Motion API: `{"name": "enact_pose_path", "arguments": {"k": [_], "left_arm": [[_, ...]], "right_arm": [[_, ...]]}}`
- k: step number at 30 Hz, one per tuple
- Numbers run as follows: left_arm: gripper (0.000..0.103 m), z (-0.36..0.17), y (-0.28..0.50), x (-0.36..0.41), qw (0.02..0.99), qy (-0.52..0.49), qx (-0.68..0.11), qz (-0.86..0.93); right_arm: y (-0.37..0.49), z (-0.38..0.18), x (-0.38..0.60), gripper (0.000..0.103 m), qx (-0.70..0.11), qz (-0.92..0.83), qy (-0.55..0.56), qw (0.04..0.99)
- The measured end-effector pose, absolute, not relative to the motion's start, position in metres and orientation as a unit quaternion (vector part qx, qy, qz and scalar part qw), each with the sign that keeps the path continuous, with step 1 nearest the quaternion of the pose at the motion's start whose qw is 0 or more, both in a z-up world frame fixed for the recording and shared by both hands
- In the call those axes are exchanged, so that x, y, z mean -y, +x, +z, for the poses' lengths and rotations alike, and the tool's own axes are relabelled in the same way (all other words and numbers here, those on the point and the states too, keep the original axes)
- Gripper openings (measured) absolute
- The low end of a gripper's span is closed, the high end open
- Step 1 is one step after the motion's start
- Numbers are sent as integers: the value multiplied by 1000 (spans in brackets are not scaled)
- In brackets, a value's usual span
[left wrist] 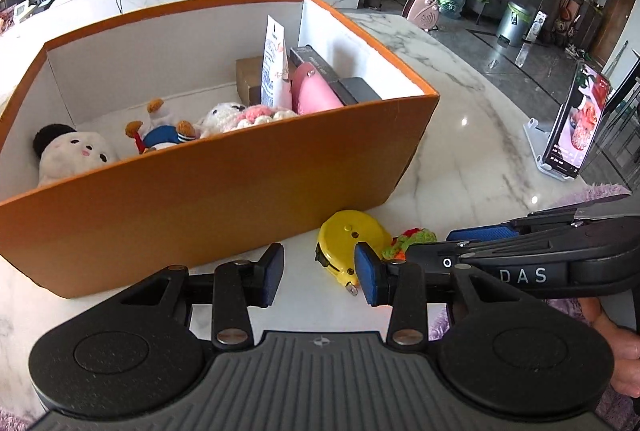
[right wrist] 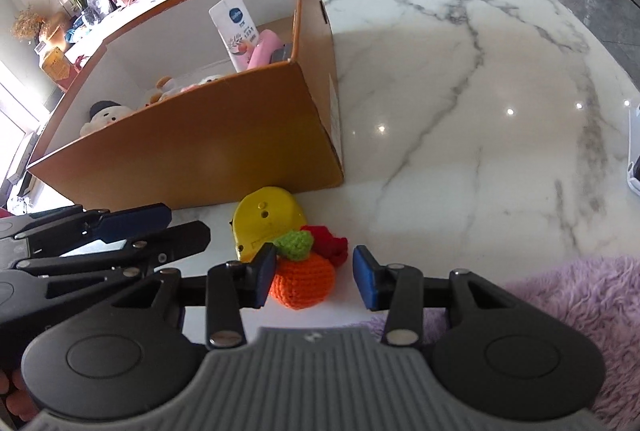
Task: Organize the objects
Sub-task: 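Move left gripper to the yellow tape measure while right moves to the crocheted fruit, then grasp and lift the yellow tape measure with left while right grasps the orange crocheted fruit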
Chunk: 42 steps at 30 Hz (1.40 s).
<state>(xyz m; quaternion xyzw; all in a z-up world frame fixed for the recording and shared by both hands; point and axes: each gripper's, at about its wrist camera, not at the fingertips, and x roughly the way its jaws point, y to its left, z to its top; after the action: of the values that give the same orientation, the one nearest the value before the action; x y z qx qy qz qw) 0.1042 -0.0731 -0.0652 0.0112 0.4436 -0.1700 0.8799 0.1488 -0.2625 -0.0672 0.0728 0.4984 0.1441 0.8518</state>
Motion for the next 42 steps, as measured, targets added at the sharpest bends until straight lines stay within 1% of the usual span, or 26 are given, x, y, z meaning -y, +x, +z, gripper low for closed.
{"name": "enact_pose_path", "arguments": {"k": [7, 11, 13, 15, 19, 22, 29, 32, 35, 36, 38, 42], "left_arm": [[48, -66, 107, 65, 876, -9, -456, -155], [55, -66, 114, 63, 867, -43, -472, -153], [58, -67, 116, 62, 864, -58, -477, -149], [63, -70, 122, 65, 859, -73, -487, -138], [67, -79, 132, 69, 842, -119, -516, -99], [68, -84, 136, 76, 832, -142, -531, -78], [71, -93, 146, 85, 822, -154, -547, -26], [75, -94, 149, 85, 822, -164, -545, -8], [77, -94, 151, 87, 822, -168, -543, 12], [79, -95, 153, 88, 820, -169, -547, 12], [81, -95, 156, 94, 817, -156, -556, 9], [81, -94, 159, 104, 814, -130, -566, 15]], "right_arm": [[159, -77, 256, 52, -525, 156, 72, 834], [158, -76, 259, 48, -524, 148, 77, 836], [156, -73, 264, 48, -517, 120, 75, 844], [156, -69, 270, 48, -508, 91, 72, 853], [165, -62, 281, 48, -496, 50, 58, 865], [173, -68, 290, 48, -511, 59, 89, 853], [177, -75, 295, 48, -516, 60, 122, 845], [176, -75, 296, 48, -516, 61, 126, 845], [175, -74, 294, 48, -513, 61, 119, 848], [175, -75, 295, 48, -513, 62, 120, 847], [174, -74, 293, 49, -513, 65, 115, 848], [170, -74, 289, 49, -510, 73, 95, 852]]}}
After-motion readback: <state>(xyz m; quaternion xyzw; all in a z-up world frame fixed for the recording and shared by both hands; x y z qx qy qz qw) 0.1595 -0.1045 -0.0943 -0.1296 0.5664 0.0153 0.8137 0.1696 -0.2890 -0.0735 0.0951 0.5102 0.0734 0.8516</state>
